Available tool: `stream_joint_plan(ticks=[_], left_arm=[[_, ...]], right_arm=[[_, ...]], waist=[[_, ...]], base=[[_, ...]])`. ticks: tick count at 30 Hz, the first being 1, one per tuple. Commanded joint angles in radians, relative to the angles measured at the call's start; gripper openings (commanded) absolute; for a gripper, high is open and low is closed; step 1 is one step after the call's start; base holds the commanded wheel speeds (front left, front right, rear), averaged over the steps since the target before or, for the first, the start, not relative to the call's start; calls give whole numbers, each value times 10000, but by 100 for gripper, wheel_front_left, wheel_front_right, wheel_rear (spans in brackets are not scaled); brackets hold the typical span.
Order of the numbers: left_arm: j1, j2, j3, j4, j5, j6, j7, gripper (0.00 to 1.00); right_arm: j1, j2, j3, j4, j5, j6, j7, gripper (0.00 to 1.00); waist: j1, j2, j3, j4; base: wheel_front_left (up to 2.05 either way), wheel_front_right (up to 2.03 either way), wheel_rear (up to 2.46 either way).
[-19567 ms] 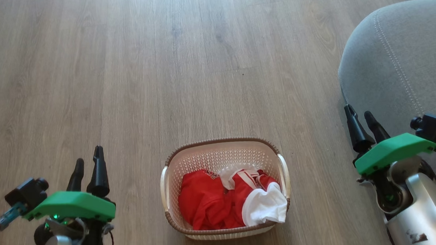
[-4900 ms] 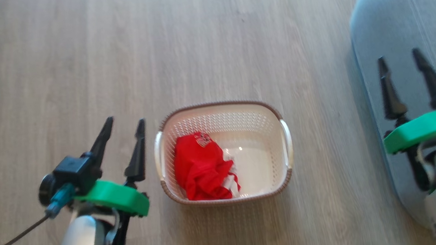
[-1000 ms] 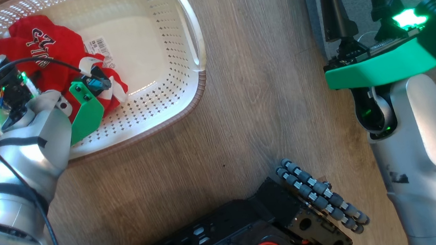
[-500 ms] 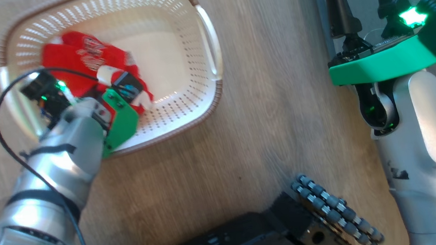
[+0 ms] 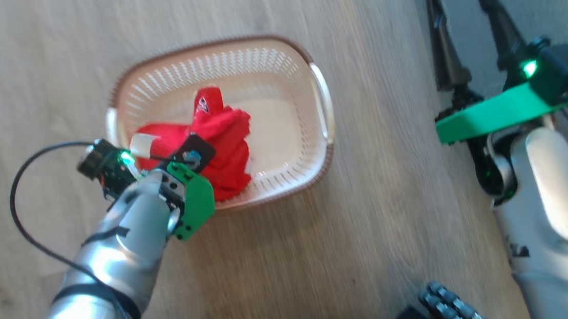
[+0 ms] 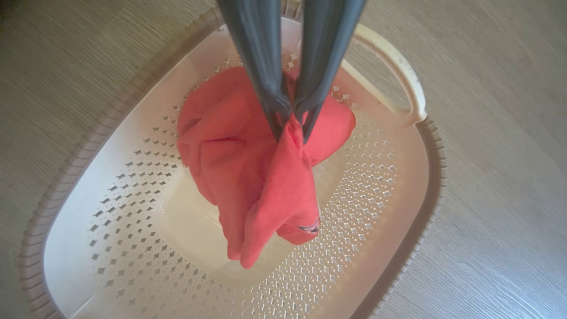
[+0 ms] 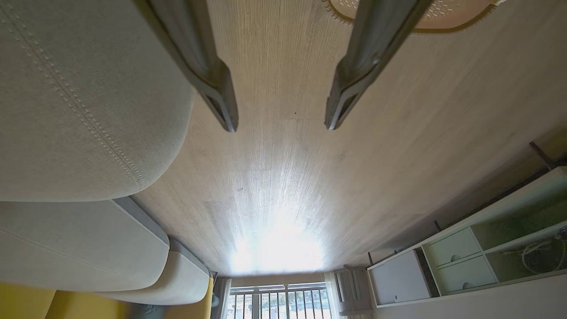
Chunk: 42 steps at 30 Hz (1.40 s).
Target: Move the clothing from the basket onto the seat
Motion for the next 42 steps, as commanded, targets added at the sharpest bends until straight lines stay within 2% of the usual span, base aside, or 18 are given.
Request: stream_joint_plan(ticks=[1, 7, 22, 34, 42], left_arm=[[140, 115, 184, -234, -92, -21, -141, 0], [931, 108, -220, -1467, -1206, -106, -351, 0], [2040, 105, -1441, -3823, -3879, 607, -561, 0], [1404, 105, -1425, -6773, -5023, 1126, -707, 0], [854, 105, -1232, -8656, -5478, 1216, -711, 0]], right_arm=[[225, 103, 137, -258, -81, -4, -67, 100], [854, 103, 57, 206, -314, -4, -67, 100], [2315, 103, 37, 1029, -336, -4, -67, 100], [2833, 103, 2, 1111, -325, -4, -67, 100], [2801, 103, 11, 1115, -342, -4, -67, 100]], waist=[[1, -1, -766, 528], [1, -1, -2052, 1052], [1, -1, -4625, 1687], [1, -1, -5160, 1930], [1, -1, -5085, 1974]], base=[[0, 0, 0], [0, 0, 0], [0, 0, 0], [0, 0, 0], [0, 0, 0]])
